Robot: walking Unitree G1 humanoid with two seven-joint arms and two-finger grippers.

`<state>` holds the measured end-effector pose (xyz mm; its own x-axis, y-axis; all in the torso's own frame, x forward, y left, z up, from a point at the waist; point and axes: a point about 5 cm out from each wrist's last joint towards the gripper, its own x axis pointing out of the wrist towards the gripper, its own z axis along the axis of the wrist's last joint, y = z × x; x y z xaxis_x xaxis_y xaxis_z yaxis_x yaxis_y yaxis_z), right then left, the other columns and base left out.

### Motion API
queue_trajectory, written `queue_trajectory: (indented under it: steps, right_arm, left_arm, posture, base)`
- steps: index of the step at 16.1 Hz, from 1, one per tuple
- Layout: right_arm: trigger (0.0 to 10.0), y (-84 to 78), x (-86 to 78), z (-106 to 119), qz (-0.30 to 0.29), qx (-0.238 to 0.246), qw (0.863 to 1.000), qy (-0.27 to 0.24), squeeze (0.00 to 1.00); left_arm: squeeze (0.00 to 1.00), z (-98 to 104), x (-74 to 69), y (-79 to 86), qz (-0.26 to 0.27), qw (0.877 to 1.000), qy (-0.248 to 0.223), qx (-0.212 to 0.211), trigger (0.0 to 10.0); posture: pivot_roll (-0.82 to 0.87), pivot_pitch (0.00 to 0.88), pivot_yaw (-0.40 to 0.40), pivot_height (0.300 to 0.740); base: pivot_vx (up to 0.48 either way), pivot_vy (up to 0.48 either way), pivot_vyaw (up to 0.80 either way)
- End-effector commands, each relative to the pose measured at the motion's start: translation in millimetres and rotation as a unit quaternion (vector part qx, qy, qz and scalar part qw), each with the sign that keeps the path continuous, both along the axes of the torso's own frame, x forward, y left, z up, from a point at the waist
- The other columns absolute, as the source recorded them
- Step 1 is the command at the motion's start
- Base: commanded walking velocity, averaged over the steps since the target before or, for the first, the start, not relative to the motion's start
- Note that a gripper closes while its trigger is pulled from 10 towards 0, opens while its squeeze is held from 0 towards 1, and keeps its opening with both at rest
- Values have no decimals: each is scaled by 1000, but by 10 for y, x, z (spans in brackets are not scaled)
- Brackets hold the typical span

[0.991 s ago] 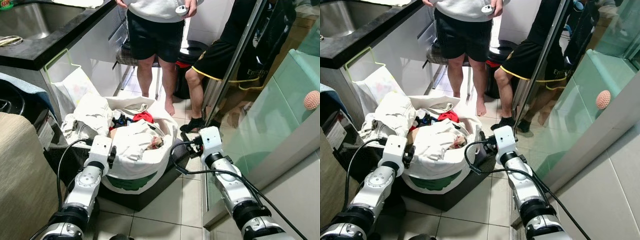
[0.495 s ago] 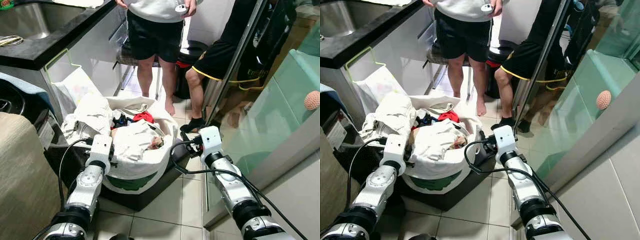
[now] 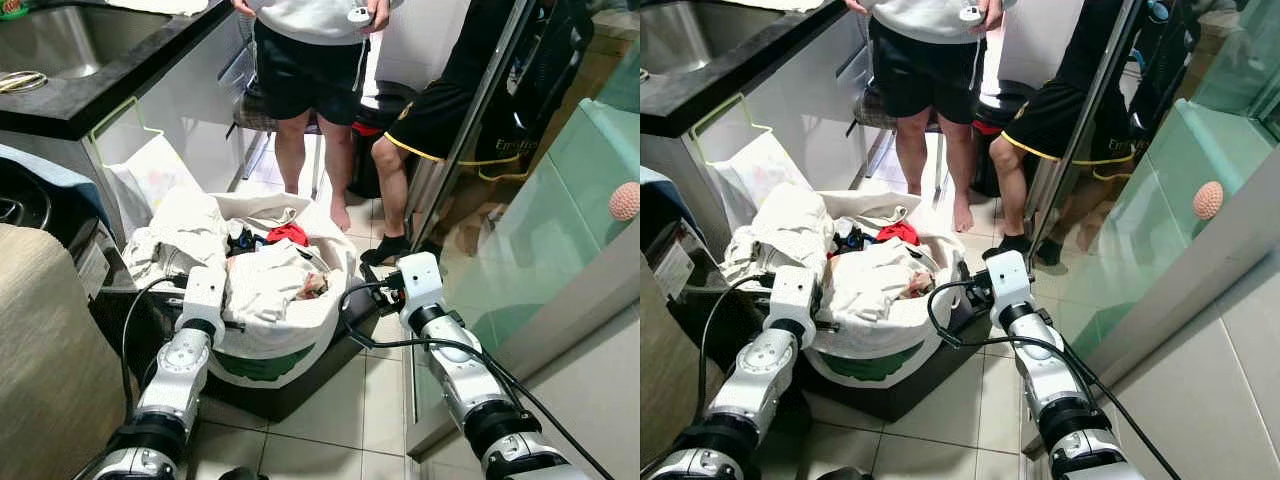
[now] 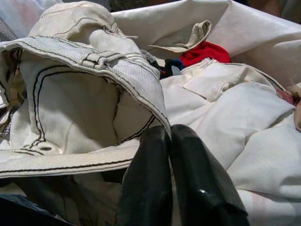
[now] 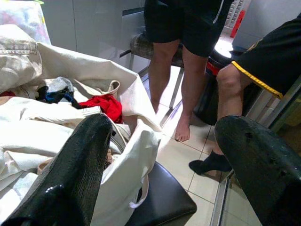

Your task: Clothes washing

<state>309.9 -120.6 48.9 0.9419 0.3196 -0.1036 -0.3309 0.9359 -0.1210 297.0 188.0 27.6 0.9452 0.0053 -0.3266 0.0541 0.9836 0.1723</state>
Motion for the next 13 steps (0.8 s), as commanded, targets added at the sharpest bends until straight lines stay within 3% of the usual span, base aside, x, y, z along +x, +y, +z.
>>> queue_trajectory:
  steps: [1, 4, 7, 8, 9, 12, 13]
  right_arm:
    - [10000, -42, 0, -2, -6, -2, 1000, -2, 0]
    - [10000, -58, -1, -4, -6, -4, 1000, -2, 0]
    - [10000, -76, 2, 0, -6, -6, 1000, -2, 0]
    - [10000, -78, 2, 0, -7, -6, 1000, -2, 0]
    - [10000, -80, 3, 0, -7, -6, 1000, -1, 0]
    - [10000, -79, 13, 6, -7, -7, 1000, -1, 0]
    - [10000, -76, 14, 6, -7, -7, 1000, -1, 0]
  left_arm:
    - [0, -7, -8, -97, -13, 1000, 2, -10, 0]
    - [0, 24, 6, -138, -15, 1000, -7, -17, 0]
    - [0, 411, 184, -39, 23, 994, -78, -77, 0]
    - [0, 458, 203, -14, 28, 993, -85, -81, 0]
    - [0, 552, 239, 44, 37, 991, -101, -82, 0]
    - [0, 1117, 378, 492, 108, 975, -184, -68, 0]
    - [0, 1187, 383, 550, 116, 972, -193, -65, 0]
  posture:
    - [77, 0, -45, 740]
    - [75, 0, -47, 740]
    - [76, 0, -51, 740]
    - [76, 0, -51, 740]
    - [77, 0, -53, 740]
    - [83, 0, -55, 740]
    - [83, 0, -56, 740]
  base:
    - [0, 0, 0]
    - [0, 0, 0]
    - [0, 0, 0]
    - [0, 0, 0]
    - [0, 0, 0]
    - [0, 0, 0]
    - [0, 0, 0]
